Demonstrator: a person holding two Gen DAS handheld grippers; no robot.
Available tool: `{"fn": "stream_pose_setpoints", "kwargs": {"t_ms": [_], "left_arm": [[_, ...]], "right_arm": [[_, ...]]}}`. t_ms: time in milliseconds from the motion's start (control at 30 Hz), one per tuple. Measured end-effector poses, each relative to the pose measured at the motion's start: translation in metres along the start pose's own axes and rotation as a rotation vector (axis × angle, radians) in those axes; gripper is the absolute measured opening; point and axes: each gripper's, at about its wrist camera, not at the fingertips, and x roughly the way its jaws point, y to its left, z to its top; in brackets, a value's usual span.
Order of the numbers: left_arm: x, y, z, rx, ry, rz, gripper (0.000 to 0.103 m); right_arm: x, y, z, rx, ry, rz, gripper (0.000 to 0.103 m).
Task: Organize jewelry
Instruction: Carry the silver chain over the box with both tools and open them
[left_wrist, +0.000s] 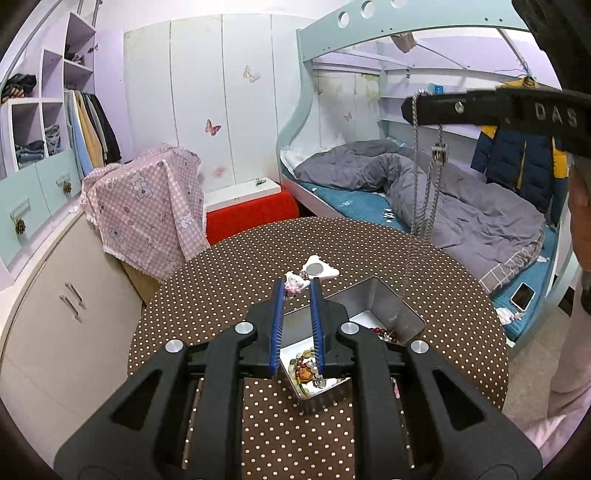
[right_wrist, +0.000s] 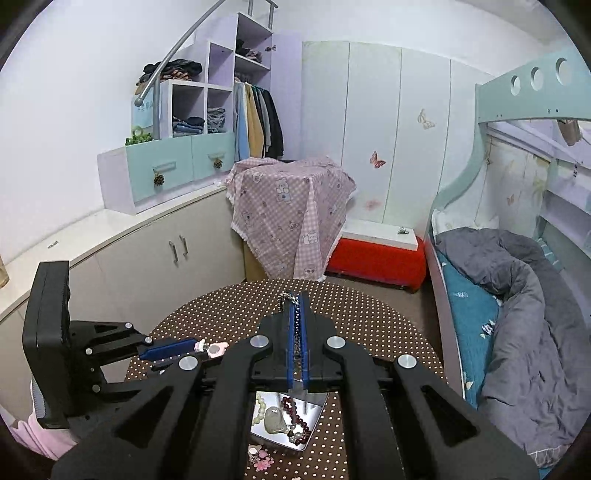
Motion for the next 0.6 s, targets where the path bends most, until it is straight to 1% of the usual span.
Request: {"fn": "stream_pose_setpoints", "kwargs": {"t_ms": [133, 233, 333, 400, 500, 533, 567, 600], "left_arm": [[0.018, 0.003, -0.008, -0.033, 0.05, -0.007, 0.014], [0.034, 0.004, -0.016, -0.053, 0.094, -0.015, 0.014], [0.045, 0.004, -0.022, -0.072, 0.128, -0.026, 0.014], [0.051, 0.005, -0.025, -0.08, 0.145, -0.025, 0.014], [0.053, 0.006, -0.027, -0.092, 0.142, -0.004, 0.015], [0.054, 0.006, -0.027, -0.088, 0.142, 0.008, 0.015], [0.054, 0.006, -0.027, -0.082, 0.142, 0.015, 0.017], [0.054, 0.007, -0.027, -0.083, 0.142, 0.016, 0.027]], "right_arm": [[0.019, -0.002, -0.02, 0.026, 0.064, 0.027, 0.001], [0.046, -0.002, -0.047, 0.06, 0.154, 0.059, 0.001], [0.066, -0.001, -0.065, 0.089, 0.227, 0.083, 0.001], [0.073, 0.001, -0.07, 0.096, 0.255, 0.1, 0.001], [0.076, -0.001, -0.078, 0.121, 0.281, 0.105, 0.005], [0.076, -0.002, -0.08, 0.133, 0.286, 0.109, 0.011], [0.075, -0.002, -0.08, 0.135, 0.285, 0.111, 0.024], [0.073, -0.002, -0.08, 0.133, 0.281, 0.106, 0.034]]}}
